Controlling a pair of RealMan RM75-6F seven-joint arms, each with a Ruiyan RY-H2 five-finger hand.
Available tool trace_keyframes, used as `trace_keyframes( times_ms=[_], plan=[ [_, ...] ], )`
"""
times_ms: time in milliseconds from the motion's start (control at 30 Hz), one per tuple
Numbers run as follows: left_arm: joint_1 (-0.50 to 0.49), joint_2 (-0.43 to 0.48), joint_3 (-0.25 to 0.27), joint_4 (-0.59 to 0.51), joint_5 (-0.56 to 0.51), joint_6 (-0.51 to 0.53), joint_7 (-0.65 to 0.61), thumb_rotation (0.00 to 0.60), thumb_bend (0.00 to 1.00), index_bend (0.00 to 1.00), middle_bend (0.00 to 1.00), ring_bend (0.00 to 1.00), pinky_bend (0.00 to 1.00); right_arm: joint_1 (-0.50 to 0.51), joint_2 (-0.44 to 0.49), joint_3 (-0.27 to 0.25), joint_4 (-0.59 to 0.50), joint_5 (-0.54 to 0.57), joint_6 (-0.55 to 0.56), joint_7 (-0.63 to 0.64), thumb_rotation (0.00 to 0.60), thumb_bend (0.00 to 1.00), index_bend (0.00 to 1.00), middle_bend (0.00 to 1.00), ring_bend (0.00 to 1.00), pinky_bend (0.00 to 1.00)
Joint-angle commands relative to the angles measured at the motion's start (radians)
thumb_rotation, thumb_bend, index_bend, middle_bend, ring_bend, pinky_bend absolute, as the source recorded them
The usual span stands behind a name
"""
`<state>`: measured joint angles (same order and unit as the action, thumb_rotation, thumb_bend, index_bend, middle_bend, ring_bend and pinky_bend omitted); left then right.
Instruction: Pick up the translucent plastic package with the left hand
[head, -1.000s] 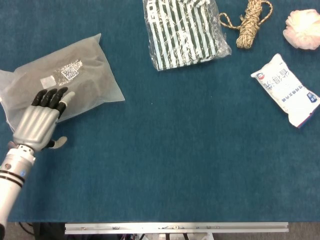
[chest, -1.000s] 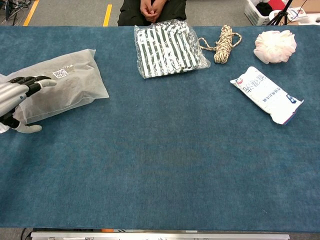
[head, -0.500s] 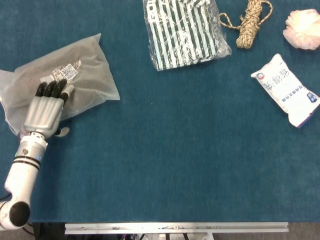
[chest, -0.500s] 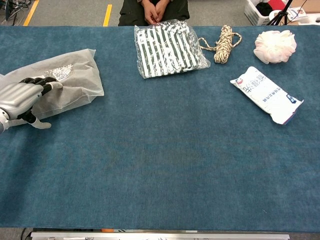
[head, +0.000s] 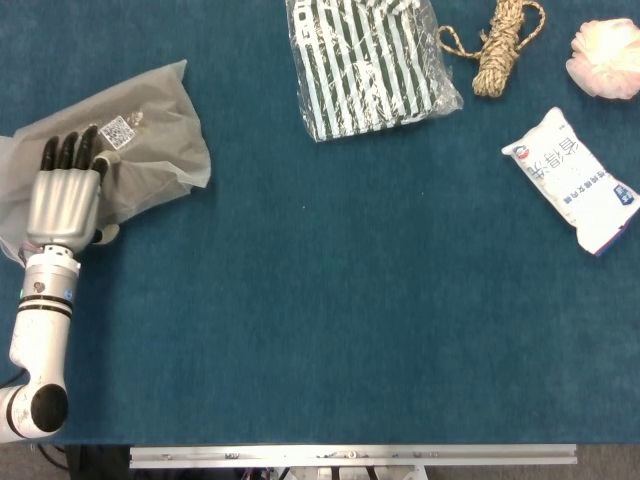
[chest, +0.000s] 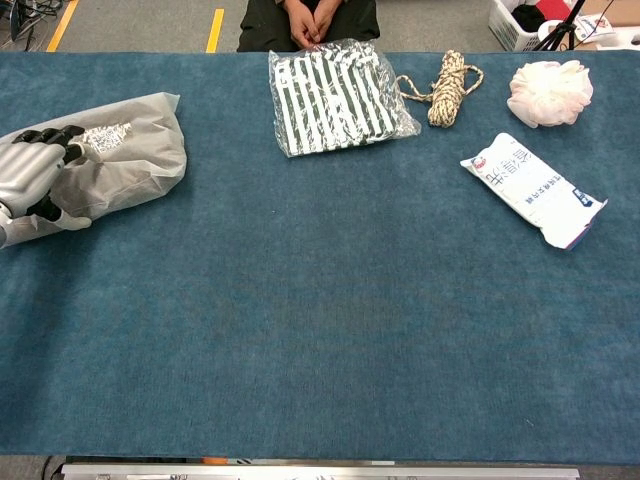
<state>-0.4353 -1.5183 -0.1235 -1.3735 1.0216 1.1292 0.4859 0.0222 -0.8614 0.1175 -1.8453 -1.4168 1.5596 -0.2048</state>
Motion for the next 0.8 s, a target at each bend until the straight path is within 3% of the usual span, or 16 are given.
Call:
trace_keyframes(
  times_ms=[33, 400, 567, 800],
  plan=[
    [0.012, 0.01, -0.009, -0.014, 0.006, 0.014, -0.041, 0.6, 0.16, 0.0, 0.0, 0.0, 0.03, -0.002, 0.004, -0.002, -0.003, 0.003, -0.001, -0.004, 0.6, 0.22, 0.31, 0.39, 0.36, 0.6],
    [0.052, 0.101, 0.011, -0.142, 0.089, 0.06, -0.128, 0.6, 0.16, 0.0, 0.0, 0.0, 0.03, 0.003, 0.009, -0.004, -0.022, 0.0, -0.008, -0.009, 0.6, 0.22, 0.31, 0.39, 0.36, 0.6],
    [0.049, 0.094, 0.019, -0.146, 0.046, 0.03, -0.095, 0.6, 0.15, 0.0, 0.0, 0.0, 0.03, -0.002, 0.017, -0.007, -0.026, 0.004, -0.007, -0.006, 0.6, 0.22, 0.31, 0.39, 0.36, 0.6],
    [0.026, 0.018, 0.004, -0.033, -0.019, 0.008, -0.029, 0.6, 0.15, 0.0, 0.0, 0.0, 0.03, -0.007, 0.022, -0.01, -0.023, 0.01, -0.008, 0.004, 0.6, 0.22, 0.31, 0.39, 0.36, 0.6]
  ],
)
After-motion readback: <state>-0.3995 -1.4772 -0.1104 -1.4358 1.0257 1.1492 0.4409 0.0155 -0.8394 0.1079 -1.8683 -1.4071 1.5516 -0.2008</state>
